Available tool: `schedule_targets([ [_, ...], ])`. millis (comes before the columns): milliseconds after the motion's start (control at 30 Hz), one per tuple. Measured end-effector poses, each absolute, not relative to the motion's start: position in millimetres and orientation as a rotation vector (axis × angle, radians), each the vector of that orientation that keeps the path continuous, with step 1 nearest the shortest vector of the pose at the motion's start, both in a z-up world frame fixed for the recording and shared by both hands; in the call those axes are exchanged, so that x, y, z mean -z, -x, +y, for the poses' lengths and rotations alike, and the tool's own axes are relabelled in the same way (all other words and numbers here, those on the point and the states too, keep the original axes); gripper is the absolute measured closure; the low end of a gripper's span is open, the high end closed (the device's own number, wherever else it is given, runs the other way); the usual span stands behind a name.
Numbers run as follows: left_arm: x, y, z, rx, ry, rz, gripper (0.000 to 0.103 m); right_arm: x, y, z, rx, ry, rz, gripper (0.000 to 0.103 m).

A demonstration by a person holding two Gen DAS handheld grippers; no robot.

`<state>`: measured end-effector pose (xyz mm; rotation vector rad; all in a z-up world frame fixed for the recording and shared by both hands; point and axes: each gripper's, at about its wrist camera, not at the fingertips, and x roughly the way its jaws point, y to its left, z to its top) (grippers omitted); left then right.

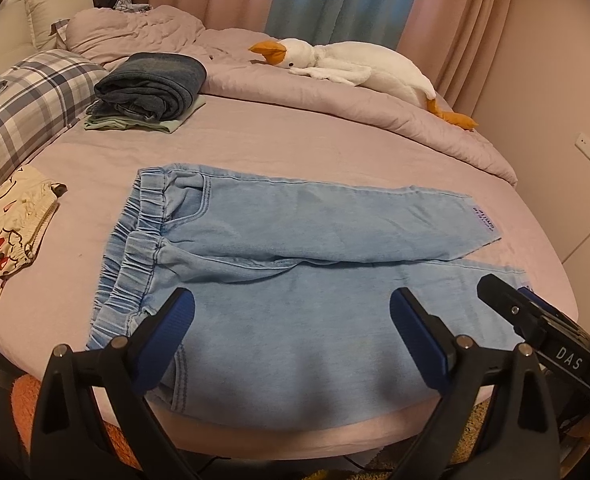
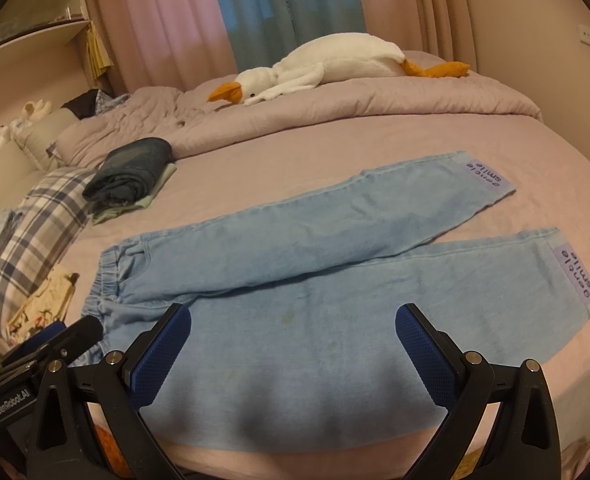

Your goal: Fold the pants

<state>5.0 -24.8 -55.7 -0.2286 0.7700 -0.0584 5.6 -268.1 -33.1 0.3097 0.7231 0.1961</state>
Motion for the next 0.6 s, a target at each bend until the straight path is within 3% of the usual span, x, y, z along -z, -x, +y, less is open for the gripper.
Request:
schedule_targets([
  [600, 57.0, -4.2, -23.2, 0.063, 0.227, 0.772, 0.006, 32.5, -6.6, -269.6, -0.198, -0.310, 0.730, 0.001],
])
